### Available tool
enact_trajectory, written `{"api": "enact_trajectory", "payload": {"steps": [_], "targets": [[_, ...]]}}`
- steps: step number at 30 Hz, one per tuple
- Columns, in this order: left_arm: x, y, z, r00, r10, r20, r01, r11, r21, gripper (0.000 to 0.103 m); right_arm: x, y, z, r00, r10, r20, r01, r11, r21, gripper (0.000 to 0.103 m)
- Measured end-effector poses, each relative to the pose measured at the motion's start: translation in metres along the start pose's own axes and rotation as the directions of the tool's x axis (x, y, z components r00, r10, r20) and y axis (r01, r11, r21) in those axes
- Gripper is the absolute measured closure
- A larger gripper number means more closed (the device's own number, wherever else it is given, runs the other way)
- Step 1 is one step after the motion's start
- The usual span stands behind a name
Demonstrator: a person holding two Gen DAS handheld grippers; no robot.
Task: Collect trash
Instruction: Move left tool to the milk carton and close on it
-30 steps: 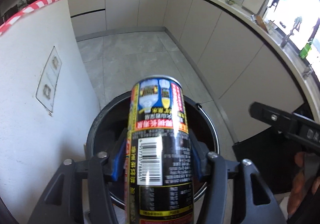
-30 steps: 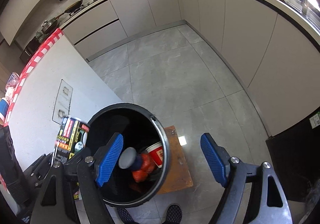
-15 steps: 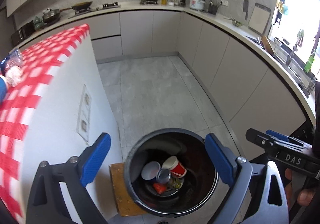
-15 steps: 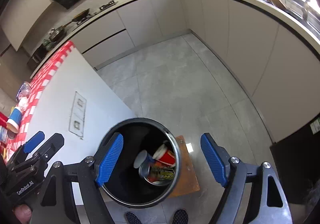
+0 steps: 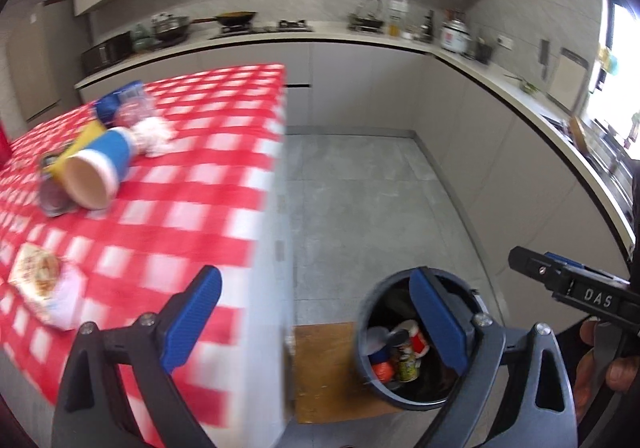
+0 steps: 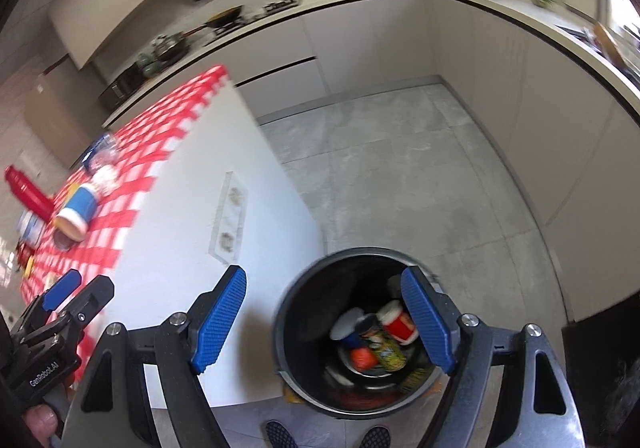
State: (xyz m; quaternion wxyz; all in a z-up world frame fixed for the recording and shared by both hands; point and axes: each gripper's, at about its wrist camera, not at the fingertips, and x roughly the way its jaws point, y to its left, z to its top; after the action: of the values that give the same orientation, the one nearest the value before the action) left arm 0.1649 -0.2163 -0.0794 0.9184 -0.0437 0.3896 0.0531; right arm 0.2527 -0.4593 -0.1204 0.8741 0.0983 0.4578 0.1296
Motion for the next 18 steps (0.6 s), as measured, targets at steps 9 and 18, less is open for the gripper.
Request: {"api": "enact_trajectory", "payload": {"steps": [9,18], "targets": [[-0.031,0.096,-0.009,0.993,0.114,0.03,-0.11,0.989,-0.102,0.007,0.013,0.106,0.004,0.994,0.109,-0.015,-0.11,0.985,-0.13,0.022],[-0.055,0.21,-0.027,0.972,0.236,0.007,-0.228,0.949,-0.219,0.007,0.029,0.219,-0.019,0.975,0.204,-0.087,-0.219,0.943,-0.252,0.022]]}}
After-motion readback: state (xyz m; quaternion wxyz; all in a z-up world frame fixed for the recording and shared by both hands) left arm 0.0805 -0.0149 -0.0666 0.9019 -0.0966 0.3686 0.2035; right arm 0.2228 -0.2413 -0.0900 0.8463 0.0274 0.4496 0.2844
